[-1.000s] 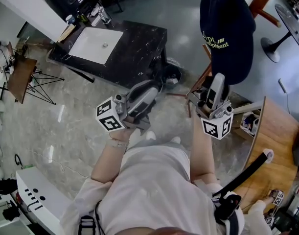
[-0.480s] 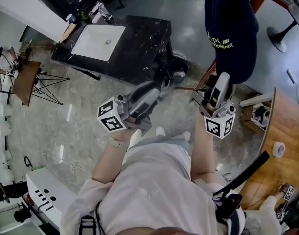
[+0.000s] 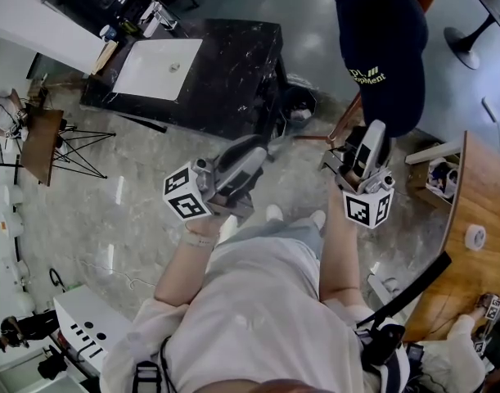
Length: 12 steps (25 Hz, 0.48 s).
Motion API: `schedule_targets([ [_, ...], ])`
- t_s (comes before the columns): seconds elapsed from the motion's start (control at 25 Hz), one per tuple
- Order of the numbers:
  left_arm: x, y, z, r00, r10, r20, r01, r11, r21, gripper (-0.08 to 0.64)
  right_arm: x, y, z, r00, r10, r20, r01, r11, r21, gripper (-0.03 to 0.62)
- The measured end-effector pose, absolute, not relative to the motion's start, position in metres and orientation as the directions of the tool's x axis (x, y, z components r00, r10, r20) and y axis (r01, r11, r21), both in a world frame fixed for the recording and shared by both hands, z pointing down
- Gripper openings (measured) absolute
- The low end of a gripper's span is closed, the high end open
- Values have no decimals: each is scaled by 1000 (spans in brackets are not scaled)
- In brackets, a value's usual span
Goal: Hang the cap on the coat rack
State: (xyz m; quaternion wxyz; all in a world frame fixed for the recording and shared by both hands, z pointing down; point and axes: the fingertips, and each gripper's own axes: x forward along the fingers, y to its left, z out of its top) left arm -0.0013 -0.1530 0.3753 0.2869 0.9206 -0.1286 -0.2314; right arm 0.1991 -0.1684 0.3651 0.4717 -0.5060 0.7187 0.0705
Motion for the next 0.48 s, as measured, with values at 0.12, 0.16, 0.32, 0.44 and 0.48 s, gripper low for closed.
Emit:
schedule_targets([
  [0.12, -3, -156, 382, 864, -369, -342, -104, -796, 596, 84, 202, -171, 378, -17, -675, -737, -790, 461, -404, 48],
  [0.16, -4, -157, 385, 866, -369, -338, -104, -794, 599, 84, 203, -172, 382, -8, -680, -733, -788, 455, -414, 48],
  [0.32, -7, -158, 391, 868, -367, -335, -100, -790, 605, 84, 202, -176, 396, 8, -696, -718, -793, 433, -429, 48],
  [0.44, -9, -157, 396, 871, -365, -329, -102, -788, 607, 84, 198, -176, 403, 0, -711, -703, -829, 394, -398, 48],
  [0.48, -9, -157, 397, 872, -365, -326, -102, -788, 608, 84, 197, -177, 405, -2, -716, -698, -840, 380, -388, 48],
])
